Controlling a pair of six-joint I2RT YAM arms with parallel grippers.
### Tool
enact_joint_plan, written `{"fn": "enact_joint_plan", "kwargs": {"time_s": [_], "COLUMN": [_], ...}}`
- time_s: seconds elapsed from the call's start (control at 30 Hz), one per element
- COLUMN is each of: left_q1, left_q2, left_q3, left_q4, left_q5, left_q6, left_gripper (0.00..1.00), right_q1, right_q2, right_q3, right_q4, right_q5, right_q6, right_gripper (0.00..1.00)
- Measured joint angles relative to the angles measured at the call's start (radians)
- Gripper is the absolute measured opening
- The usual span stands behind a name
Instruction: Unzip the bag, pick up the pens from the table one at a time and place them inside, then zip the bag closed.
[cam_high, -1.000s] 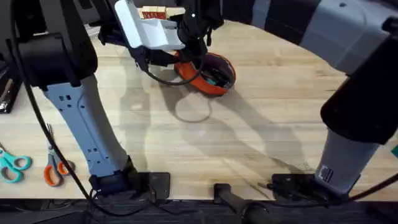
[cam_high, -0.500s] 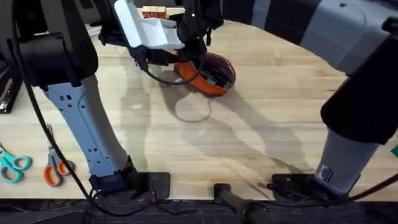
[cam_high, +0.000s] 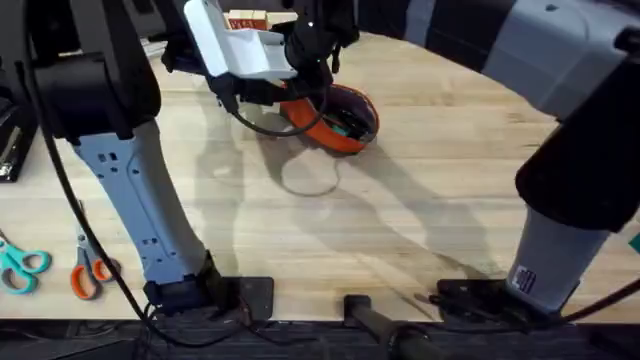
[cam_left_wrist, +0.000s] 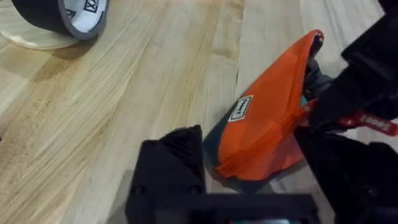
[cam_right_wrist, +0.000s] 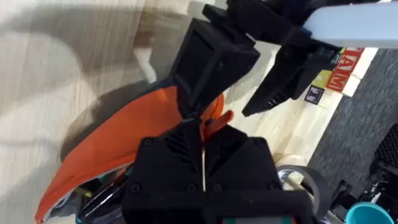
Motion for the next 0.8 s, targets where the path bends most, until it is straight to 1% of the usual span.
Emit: {"fn": "enact_joint_plan", "kwargs": {"time_s": [0.2,0.27,0.37,0.43,0.47,0.53,0.63,0.7,0.73,0.8], "left_q1": [-0.006,-0.009,-0.012,-0.013,-0.014,-0.016,-0.017,-0.017,-0.017,-0.018], "left_q2": [0.0,0.0,0.0,0.0,0.0,0.0,0.0,0.0,0.0,0.0], "left_q3": [0.0,0.0,0.0,0.0,0.0,0.0,0.0,0.0,0.0,0.0], "left_q4": [-0.008,-0.011,-0.015,-0.016,-0.018,-0.021,-0.022,-0.022,-0.023,-0.023], "left_q5": [-0.005,-0.005,-0.004,-0.002,-0.002,-0.001,-0.001,-0.001,-0.001,-0.002], "left_q6": [0.0,0.0,0.0,0.0,0.0,0.001,0.0,0.0,0.001,0.001], "left_gripper": [0.666,0.557,0.421,0.378,0.323,0.252,0.209,0.145,0.082,0.049], "right_q1": [0.0,0.0,0.0,0.0,0.0,-0.001,-0.001,-0.001,-0.001,-0.002], "right_q2": [0.0,0.0,0.0,0.0,0.0,0.0,0.0,0.0,0.0,0.0], "right_q3": [0.0,0.0,0.0,0.0,0.0,0.0,0.0,0.0,0.0,0.0], "right_q4": [0.001,0.001,0.001,0.001,0.001,0.001,0.001,0.001,0.001,0.001], "right_q5": [0.001,0.003,0.01,0.011,0.012,0.014,0.016,0.017,0.019,0.021], "right_q6": [0.0,0.0,0.0,0.0,0.0,0.0,0.0,0.0,0.0,0.0], "right_gripper": [0.03,0.03,0.03,0.03,0.03,0.03,0.03,0.03,0.03,0.03]}}
